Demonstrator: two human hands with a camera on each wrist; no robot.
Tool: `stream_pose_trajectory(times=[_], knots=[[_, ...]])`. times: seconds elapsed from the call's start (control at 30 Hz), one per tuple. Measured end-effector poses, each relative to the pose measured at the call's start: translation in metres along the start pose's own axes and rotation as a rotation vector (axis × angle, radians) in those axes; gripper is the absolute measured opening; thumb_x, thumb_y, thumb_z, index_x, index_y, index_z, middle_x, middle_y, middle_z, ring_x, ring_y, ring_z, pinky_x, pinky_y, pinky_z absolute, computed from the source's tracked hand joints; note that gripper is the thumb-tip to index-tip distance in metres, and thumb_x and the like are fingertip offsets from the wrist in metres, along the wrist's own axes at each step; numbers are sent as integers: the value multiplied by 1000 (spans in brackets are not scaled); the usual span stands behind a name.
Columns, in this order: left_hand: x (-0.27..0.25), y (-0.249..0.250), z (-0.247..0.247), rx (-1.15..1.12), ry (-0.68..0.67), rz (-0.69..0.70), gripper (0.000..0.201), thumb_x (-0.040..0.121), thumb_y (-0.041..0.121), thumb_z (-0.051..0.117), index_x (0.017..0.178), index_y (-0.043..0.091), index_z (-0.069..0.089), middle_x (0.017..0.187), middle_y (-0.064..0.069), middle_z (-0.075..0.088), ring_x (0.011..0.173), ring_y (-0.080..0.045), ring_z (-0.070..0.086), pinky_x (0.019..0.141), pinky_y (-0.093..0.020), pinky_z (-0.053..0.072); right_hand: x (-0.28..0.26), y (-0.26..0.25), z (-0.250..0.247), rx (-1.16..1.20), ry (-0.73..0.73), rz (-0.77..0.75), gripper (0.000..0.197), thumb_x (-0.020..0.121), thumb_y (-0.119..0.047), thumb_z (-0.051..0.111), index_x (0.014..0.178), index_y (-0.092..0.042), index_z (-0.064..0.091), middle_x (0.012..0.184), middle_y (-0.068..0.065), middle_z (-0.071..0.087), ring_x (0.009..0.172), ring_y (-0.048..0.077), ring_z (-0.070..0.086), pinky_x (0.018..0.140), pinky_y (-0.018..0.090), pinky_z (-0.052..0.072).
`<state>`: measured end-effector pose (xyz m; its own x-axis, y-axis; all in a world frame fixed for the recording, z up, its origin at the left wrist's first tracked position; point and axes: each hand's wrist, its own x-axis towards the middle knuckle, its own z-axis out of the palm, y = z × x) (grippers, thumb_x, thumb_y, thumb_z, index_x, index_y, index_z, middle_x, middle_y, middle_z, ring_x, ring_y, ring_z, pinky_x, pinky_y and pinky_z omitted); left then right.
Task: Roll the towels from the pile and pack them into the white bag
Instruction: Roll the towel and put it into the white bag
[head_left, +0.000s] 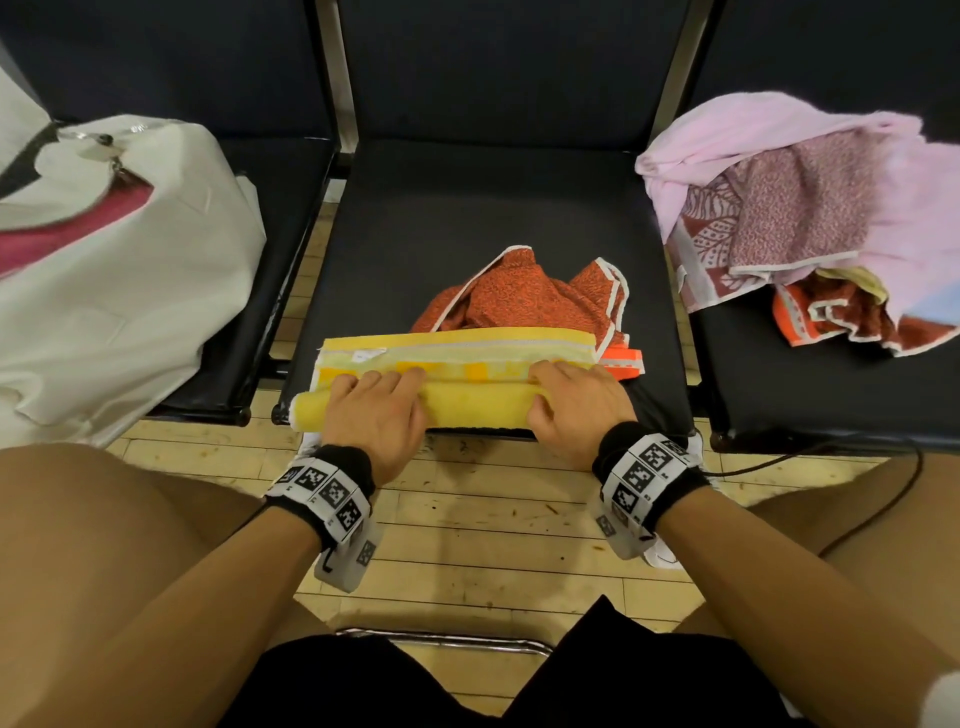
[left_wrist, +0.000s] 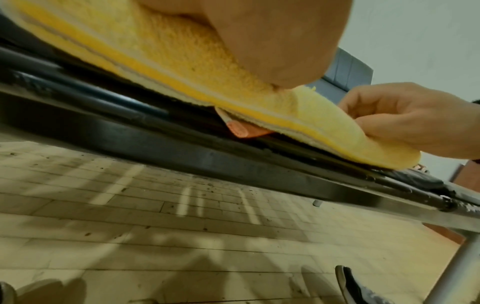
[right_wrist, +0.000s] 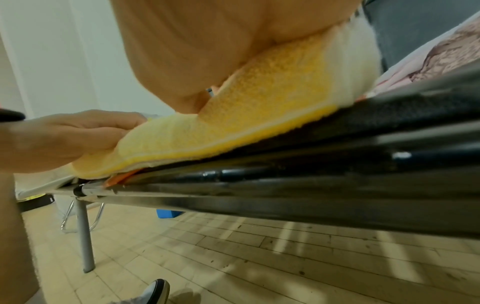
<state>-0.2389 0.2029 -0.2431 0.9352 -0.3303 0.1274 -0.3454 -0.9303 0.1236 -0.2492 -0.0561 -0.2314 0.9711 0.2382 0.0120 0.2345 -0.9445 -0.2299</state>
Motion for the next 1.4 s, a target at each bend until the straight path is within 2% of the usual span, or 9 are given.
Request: stream_pose_trajectory(times=[0.13, 0.27, 0.37, 0.47, 0.6, 0.8, 1.1, 1.27, 1.4], knots=[[1, 2, 5, 20, 68, 2, 33, 90, 33, 41, 113, 21, 62, 98, -1, 63, 90, -28, 55, 86, -46, 33, -1, -1, 9, -18, 210, -116, 14, 78, -13, 65, 91, -14, 64, 92, 2, 63, 85, 28, 56, 76, 39, 43], [4, 1, 8, 36, 203, 50, 12, 85, 19, 62, 98, 20, 63, 102, -4, 61, 93, -28, 50, 83, -45, 29, -3, -5, 25, -83, 310, -270, 26, 65, 4, 68, 86, -12, 69, 90, 3, 65, 81, 28, 52, 72, 35, 33], [6, -1, 9, 32, 199, 98, 5, 88, 17, 62, 92, 19, 64, 94, -3, 64, 85, -30, 53, 74, -41, 33, -9, -10, 21, -36, 261, -227, 18, 75, -14, 62, 92, -13, 68, 96, 2, 65, 85, 28, 55, 75, 37, 37], [4, 0, 4, 16, 137, 86, 22, 95, 35, 47, 96, 22, 65, 97, 2, 66, 91, -26, 53, 78, -39, 31, -12, -10, 18, -52, 197, -176, 29, 76, -28, 65, 102, -16, 66, 106, 1, 64, 94, 27, 55, 81, 40, 42], [-5, 2, 2, 24, 53, 100, 44, 85, 54, 53, 111, 19, 65, 110, 1, 66, 105, -26, 54, 92, -45, 38, -10, -6, 21, -47, 204, -140, 32, 78, -25, 68, 109, -15, 66, 109, 2, 66, 98, 29, 57, 86, 41, 43], [2, 1, 0, 8, 114, 85, 40, 91, 41, 46, 120, 18, 63, 106, -2, 69, 107, -27, 52, 97, -48, 34, -4, -9, 9, -48, 228, -99, 35, 89, -27, 41, 109, -13, 67, 91, 2, 69, 85, 26, 59, 83, 40, 38], [12, 8, -9, 22, -19, 55, 36, 92, 44, 35, 109, 24, 60, 84, 1, 71, 78, -26, 61, 83, -44, 34, 1, -5, 10, -22, 285, -103, 15, 87, -21, 53, 99, -18, 61, 92, 0, 65, 82, 26, 58, 76, 40, 39], [17, 10, -11, 32, 44, 46, 35, 93, 45, 34, 109, 26, 58, 99, -1, 61, 89, -26, 54, 88, -47, 32, 4, -2, 20, -110, 350, -169, 28, 77, -9, 58, 102, -16, 68, 106, 0, 65, 94, 27, 54, 80, 36, 32], [18, 11, -17, 28, 119, 60, 51, 91, 56, 29, 92, 21, 65, 101, -1, 62, 94, -28, 55, 88, -47, 31, 1, -3, 19, -96, 255, -75, 29, 89, -23, 49, 110, -16, 66, 107, 0, 67, 97, 26, 58, 85, 39, 38]])
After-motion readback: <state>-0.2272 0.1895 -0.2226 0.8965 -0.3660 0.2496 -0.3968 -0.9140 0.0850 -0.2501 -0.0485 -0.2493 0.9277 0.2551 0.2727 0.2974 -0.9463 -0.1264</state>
